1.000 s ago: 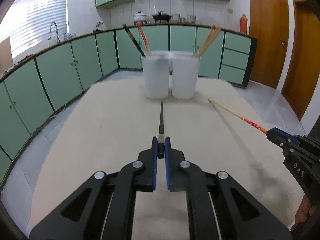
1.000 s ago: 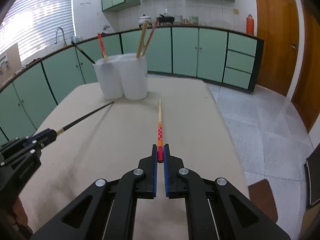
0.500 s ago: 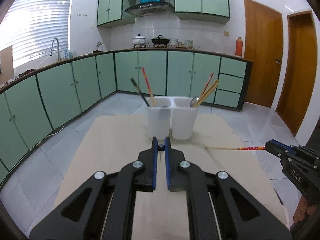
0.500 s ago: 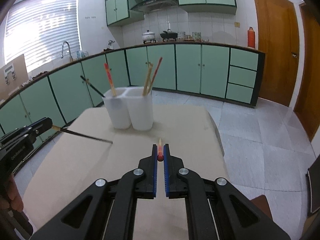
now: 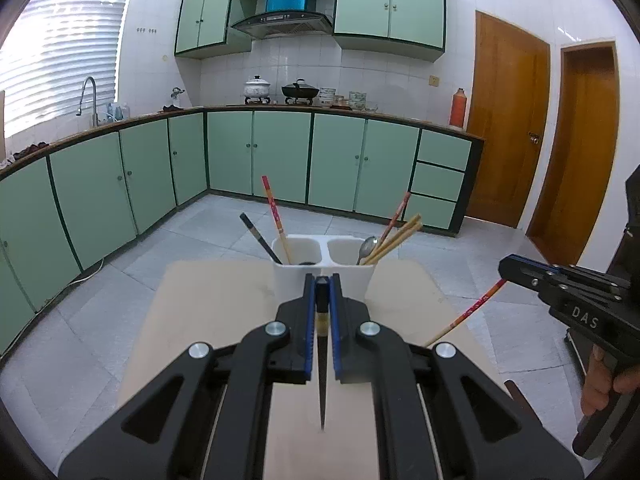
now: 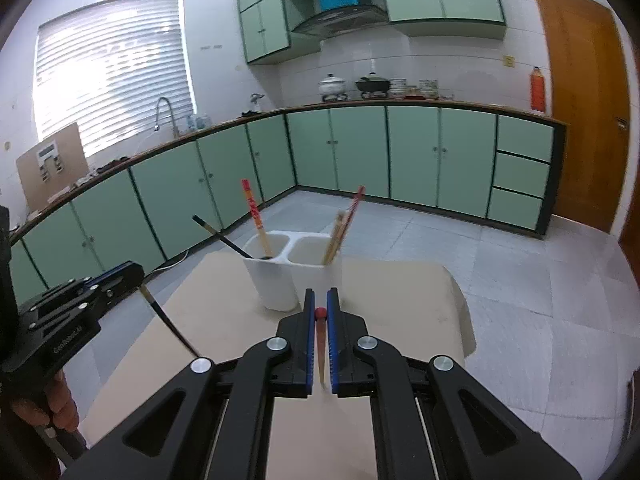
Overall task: Organize utensils
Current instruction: 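Lift both held chopsticks and carry them over the white cups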
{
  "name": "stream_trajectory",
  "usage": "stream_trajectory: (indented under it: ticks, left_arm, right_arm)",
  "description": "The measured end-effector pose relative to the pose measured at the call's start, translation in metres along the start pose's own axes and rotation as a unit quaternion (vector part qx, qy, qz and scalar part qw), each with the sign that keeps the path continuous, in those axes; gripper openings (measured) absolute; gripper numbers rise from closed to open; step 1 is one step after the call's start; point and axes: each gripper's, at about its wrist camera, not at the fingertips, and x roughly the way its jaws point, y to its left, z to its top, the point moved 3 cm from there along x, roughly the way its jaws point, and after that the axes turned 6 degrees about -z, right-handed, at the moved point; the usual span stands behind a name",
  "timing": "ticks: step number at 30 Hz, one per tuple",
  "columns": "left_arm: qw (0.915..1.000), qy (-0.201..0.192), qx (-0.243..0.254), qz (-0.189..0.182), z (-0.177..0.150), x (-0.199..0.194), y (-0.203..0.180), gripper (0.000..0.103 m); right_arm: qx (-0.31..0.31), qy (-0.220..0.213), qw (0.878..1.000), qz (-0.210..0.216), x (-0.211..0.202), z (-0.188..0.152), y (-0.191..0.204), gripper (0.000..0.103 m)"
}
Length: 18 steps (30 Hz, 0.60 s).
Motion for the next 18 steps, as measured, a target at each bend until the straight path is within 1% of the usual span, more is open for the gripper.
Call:
stream_trajectory:
  ticks: [5,9,12,18]
  left_arm:
    - [0.9999,-0.001,-0.014,-0.008,0.012,0.001,0.010,0.006]
    - [0.9997,-0.010,-0.020,-0.008,0.020,-0.001,0.017,0.006]
    - [0.9995,-0.017,-0.023,-0.012,0.031,-0.001,0.020,0.006]
    - [0.9987,-0.043,-0.005,-0.025,0.067,0.000,0.013,0.006]
  right_arm:
    - [-0.013,0.004,1.000,0.014,0.008,0.013,0.009,0.006]
    - [-0.028,-0.002,0.999,0.023,0.009,0.025,0.018,0.006]
    - [-0.030,-0.008,0.999,0.042,0.005,0.038,0.021,0.006]
    - [-0.037,-0.029,0.997,0.069,-0.004,0.074,0.023,0.006]
